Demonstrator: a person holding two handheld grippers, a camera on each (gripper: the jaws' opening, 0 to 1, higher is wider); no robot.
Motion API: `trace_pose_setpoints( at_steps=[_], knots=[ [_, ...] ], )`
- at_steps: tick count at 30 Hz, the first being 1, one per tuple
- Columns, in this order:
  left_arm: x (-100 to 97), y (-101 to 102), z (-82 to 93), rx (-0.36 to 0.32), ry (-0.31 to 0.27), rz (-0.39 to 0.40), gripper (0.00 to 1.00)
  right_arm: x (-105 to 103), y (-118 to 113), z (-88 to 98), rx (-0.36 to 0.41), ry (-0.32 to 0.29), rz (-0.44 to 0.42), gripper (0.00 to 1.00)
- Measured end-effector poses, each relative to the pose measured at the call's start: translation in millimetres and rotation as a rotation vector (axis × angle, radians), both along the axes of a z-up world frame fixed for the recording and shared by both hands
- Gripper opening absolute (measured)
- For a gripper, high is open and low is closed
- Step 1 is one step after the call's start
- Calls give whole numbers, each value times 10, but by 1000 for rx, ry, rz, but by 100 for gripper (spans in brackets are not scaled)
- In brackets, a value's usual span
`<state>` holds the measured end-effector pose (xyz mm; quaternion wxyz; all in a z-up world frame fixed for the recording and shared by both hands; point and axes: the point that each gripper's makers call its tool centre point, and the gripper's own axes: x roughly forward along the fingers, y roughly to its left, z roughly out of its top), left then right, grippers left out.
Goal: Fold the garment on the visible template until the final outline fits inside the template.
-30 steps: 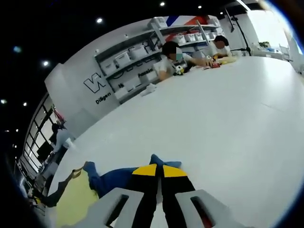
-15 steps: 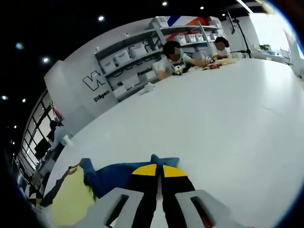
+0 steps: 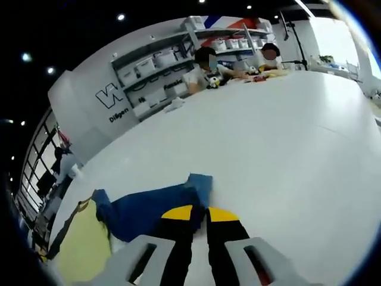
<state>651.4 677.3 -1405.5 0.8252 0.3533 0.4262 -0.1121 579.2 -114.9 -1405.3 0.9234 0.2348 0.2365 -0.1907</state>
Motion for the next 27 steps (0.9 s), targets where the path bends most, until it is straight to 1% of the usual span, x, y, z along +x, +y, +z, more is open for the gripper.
trace_pose_setpoints(
  at_steps=[1,4,5,6,7,8,9,10,11,12,13,14,15,17,18,19,21,23,27],
  knots=[
    [-2,-3,-2,-3,-1,2,9,8,-21,6,-30,12,15,6],
    [-1,-5,-5,-8,-2,7,9,65,-49,-10,-32,15,36,9],
    [3,-5,-2,-10,-3,8,9,86,-52,-38,-54,39,68,11],
    [7,-5,-1,-11,-5,10,9,106,-57,-46,-74,50,91,12],
    [9,-7,-1,-14,-5,11,9,125,-53,-57,-77,57,105,14],
    [12,-11,3,-16,-6,12,9,152,-37,-80,-94,80,141,16],
    [15,-12,7,-16,-7,12,9,171,-43,-81,-140,100,177,17],
    [19,-16,12,-19,-8,14,9,207,-13,-82,-205,128,249,18],
    [22,-17,15,-21,-10,15,9,222,21,-97,-221,146,282,19],
    [25,-17,19,-23,-12,17,9,241,85,-130,-239,169,338,20],
    [27,-18,22,-26,-13,19,9,252,110,-136,-282,188,380,20],
    [29,-18,22,-28,-13,21,9,258,132,-147,-323,211,420,20],
    [29,-18,22,-28,-13,22,9,251,161,-184,-365,248,469,17],
    [29,-17,22,-29,-13,24,9,238,161,-233,-408,296,513,12],
    [29,-15,21,-28,-12,23,9,265,144,-211,-423,282,508,4],
    [27,-14,23,-28,-11,24,9,270,126,-191,-424,276,496,0],
    [25,-12,23,-28,-10,25,9,267,60,-204,-412,289,471,0],
    [23,-15,21,-27,-8,24,9,248,0,-218,-427,310,463,0],
    [19,-18,30,-27,-7,25,8,217,-144,-180,-447,309,429,0]
  ],
)
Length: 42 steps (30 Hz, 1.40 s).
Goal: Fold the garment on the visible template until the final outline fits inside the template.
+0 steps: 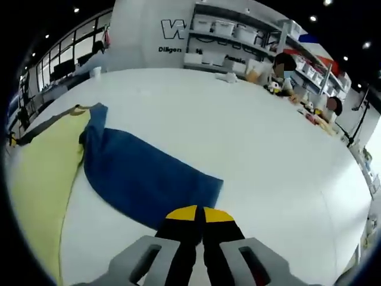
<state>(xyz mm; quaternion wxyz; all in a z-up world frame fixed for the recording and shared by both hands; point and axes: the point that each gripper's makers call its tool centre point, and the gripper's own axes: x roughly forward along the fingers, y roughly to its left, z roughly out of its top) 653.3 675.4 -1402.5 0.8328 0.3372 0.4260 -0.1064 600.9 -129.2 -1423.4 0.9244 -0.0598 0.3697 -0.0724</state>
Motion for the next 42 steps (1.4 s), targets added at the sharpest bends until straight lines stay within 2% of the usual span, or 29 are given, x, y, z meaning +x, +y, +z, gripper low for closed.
trace_pose_setpoints(
  at_steps=[6,10,11,12,13,15,18,20,23,24,25,26,30,34,36,42],
  knots=[
    [-35,5,-15,0,10,4,8,-123,-225,50,11,-22,-112,0],
    [-54,-14,-4,-3,11,4,8,-132,-203,52,85,-55,-140,0],
    [-54,-17,-2,-3,10,4,8,-104,-148,38,122,-64,-136,5],
    [-53,-21,-1,-3,10,3,8,-94,-143,29,127,-63,-139,17],
    [-52,-23,-1,-3,11,3,8,-77,-127,19,140,-63,-142,22],
    [-47,-27,1,-4,10,4,8,-38,-106,28,140,-73,-129,20],
    [-40,-42,2,-5,11,3,8,16,-103,-29,125,-39,-108,20],
    [-39,-48,1,-5,11,4,8,26,-128,-57,115,-19,-101,13],
    [-38,-51,-2,-6,12,5,8,46,-187,-58,119,-19,-119,11],
    [-36,-48,-8,-5,13,5,8,53,-191,-62,120,-15,-118,5],
    [-37,-46,-11,-5,14,6,8,31,-221,-84,103,15,-120,1],
    [-37,-45,-17,-5,16,6,8,48,-238,-72,106,4,-124,0],
    [-31,-34,-34,-1,20,7,8,96,-328,-59,126,-11,-155,3],
    [-30,-28,-38,17,28,-7,8,164,-391,-69,136,-7,-162,1],
    [-34,-34,-37,26,33,-16,8,153,-408,-110,120,36,-151,0],
    [-59,-23,-62,38,51,-20,8,137,-522,-81,86,35,-166,0]
  ],
)
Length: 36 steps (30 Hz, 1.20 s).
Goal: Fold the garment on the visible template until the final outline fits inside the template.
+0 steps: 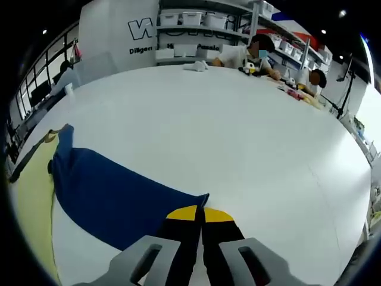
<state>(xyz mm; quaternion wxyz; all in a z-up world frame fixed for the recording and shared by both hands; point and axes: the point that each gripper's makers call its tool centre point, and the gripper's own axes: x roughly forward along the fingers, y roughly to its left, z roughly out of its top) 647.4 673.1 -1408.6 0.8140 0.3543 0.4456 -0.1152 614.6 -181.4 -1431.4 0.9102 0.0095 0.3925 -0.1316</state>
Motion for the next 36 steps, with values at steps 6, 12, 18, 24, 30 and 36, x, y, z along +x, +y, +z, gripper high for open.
trace_pose_setpoints(
  at_steps=[6,12,18,24,30,36],
  knots=[
    [-58,2,-64,18,28,-13,8,-74,-144,22,-8,-3,-32,0],
    [-100,28,-88,25,49,-6,8,-98,-255,64,-37,4,-17,0],
    [-91,34,-84,42,65,-18,8,21,-340,87,-63,21,24,0],
    [-36,68,-64,63,67,-24,8,129,-396,84,-73,31,54,0],
    [14,86,-77,81,73,-28,8,158,-411,35,-77,52,76,0],
    [97,110,-88,94,77,-32,8,212,-470,19,-85,56,78,0]
  ],
)
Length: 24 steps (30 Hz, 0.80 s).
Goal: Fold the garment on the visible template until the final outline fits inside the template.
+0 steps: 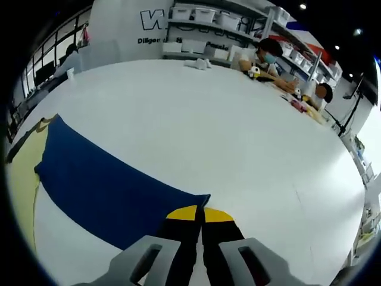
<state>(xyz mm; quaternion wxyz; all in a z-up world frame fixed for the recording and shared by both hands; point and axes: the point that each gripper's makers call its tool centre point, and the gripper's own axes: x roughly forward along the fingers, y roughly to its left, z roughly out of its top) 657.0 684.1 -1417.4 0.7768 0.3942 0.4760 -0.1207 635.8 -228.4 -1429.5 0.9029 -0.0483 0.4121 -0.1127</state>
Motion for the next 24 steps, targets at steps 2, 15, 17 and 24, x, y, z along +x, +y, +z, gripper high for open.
trace_pose_setpoints(
  at_steps=[2,15,17,24],
  knots=[
    [-23,-15,-36,20,21,-28,8,8,-11,-4,2,5,3,0],
    [-222,-103,-118,-34,35,-9,9,-72,57,-71,59,11,-1,0],
    [-226,-84,-103,-38,29,-2,12,-108,68,-70,70,9,-9,2],
    [-197,45,-19,-94,-33,95,24,-210,98,-79,91,8,-13,7]
  ],
)
